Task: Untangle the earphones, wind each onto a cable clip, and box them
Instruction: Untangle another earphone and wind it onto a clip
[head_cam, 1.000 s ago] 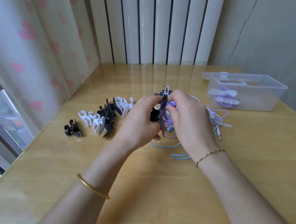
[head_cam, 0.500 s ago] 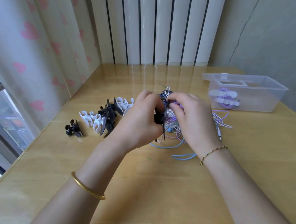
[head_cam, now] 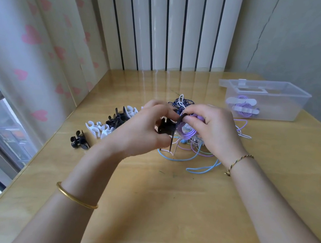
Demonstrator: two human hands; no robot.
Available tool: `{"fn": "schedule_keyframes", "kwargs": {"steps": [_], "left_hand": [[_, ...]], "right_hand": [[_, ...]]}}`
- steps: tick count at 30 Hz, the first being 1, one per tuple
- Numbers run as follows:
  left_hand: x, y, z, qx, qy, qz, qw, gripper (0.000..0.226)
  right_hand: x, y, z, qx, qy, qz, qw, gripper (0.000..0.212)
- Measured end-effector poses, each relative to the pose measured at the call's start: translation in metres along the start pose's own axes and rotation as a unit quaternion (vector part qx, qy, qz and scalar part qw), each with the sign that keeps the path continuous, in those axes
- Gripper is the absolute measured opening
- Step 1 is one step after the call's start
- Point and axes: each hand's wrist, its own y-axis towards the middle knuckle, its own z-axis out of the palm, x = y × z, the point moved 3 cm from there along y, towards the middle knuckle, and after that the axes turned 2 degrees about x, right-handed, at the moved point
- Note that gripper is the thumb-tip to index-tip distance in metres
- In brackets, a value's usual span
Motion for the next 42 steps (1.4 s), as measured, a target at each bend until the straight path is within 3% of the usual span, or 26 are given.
{"fn": "schedule_keyframes", "kwargs": {"steps": [6,11,22,35,42], "left_hand": [[0.005,0.002,-0.005,0.101,0.09,0.007,0.991,0.058],[0.005,0.002,-0.009,0.135,0.082,0.014,0.987,0.06],[0.001,0.002,0.0,-0.011,0.069,0.034,0.997,0.055],[0.0,0.004,-0.009,-0.045,0.002,0.026,0.999,0.04],[-0.007,0.001,-0.003,-0.008,0.012,0.007,1.0,0.033]], "right_hand": [[0.002,-0.001,0.001,0.017,-0.006,0.004,1.0,0.006],[0.002,-0.001,0.001,0.023,0.005,0.017,1.0,0.007],[0.0,-0.001,0.004,0.007,-0.001,0.008,1.0,0.007],[0.002,-0.004,-0.002,0.009,0.065,0.035,0.997,0.004],[-0.011,0.0,-0.008,-0.052,0.049,0.071,0.995,0.008]]}}
